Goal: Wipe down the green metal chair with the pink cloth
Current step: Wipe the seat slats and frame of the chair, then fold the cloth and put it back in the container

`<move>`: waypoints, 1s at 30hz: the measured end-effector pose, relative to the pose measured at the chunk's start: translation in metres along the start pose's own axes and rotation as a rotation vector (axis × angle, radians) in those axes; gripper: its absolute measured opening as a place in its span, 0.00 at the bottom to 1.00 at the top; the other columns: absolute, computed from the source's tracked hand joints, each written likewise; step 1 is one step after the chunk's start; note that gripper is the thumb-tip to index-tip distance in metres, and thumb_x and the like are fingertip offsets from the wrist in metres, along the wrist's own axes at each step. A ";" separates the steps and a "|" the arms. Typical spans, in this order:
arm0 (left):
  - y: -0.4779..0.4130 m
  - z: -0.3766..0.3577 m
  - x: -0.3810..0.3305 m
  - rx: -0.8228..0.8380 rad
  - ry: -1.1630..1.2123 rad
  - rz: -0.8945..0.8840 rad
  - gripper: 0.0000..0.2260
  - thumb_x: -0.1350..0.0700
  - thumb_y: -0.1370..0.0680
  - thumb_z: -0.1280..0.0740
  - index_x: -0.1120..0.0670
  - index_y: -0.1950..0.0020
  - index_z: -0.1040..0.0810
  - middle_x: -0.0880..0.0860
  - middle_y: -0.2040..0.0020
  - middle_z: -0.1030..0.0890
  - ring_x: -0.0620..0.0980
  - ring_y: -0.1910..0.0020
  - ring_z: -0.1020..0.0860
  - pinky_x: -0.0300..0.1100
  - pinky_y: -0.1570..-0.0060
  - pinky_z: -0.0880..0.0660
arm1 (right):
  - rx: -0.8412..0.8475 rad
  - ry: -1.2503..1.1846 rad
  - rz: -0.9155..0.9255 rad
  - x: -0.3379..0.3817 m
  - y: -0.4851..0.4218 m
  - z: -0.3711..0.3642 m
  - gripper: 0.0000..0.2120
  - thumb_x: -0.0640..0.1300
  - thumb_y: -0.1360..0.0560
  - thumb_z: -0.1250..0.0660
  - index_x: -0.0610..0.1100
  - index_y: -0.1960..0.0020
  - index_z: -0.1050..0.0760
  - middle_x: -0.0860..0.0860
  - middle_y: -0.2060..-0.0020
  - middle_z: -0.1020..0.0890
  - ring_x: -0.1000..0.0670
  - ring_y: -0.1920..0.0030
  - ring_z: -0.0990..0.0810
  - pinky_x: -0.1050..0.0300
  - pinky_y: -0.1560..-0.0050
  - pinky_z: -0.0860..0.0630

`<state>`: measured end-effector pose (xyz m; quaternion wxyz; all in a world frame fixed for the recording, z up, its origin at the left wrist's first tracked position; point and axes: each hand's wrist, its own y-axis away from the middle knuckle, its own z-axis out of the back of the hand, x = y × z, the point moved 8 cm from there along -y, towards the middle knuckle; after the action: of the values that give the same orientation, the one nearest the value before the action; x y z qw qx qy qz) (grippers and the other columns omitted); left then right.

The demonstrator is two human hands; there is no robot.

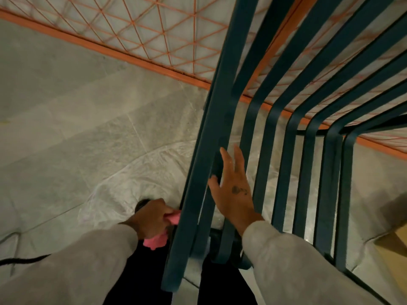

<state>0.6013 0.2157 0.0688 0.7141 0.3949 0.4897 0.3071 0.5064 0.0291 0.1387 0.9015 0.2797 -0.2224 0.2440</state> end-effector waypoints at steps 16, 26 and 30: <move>0.266 0.176 -0.212 -1.318 0.407 -0.344 0.05 0.55 0.23 0.35 0.51 0.51 0.19 0.52 0.58 0.19 0.47 0.63 0.23 0.42 0.64 0.27 | -0.129 -0.345 0.295 0.095 0.071 0.223 0.22 0.43 0.20 0.38 0.55 0.28 0.34 0.57 0.36 0.29 0.58 0.37 0.27 0.54 0.34 0.27; 0.393 0.161 -0.462 -0.658 0.420 -0.902 0.09 0.58 0.24 0.31 0.53 0.45 0.18 0.50 0.51 0.15 0.47 0.51 0.17 0.48 0.46 0.21 | -0.156 -0.873 0.358 0.176 0.150 0.430 0.21 0.40 0.22 0.33 0.47 0.30 0.31 0.53 0.40 0.20 0.60 0.44 0.20 0.64 0.50 0.22; 0.407 0.128 -0.490 -0.484 0.439 -0.940 0.10 0.57 0.24 0.31 0.51 0.43 0.19 0.48 0.51 0.15 0.45 0.52 0.17 0.45 0.48 0.20 | -0.284 -0.881 0.275 0.156 0.187 0.468 0.15 0.42 0.23 0.31 0.46 0.37 0.25 0.49 0.46 0.17 0.53 0.47 0.17 0.55 0.48 0.20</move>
<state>0.5379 -0.0194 0.6711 0.7256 -0.1134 0.6652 0.1347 0.3991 -0.0733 0.6450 0.7101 0.1984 -0.6493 0.1866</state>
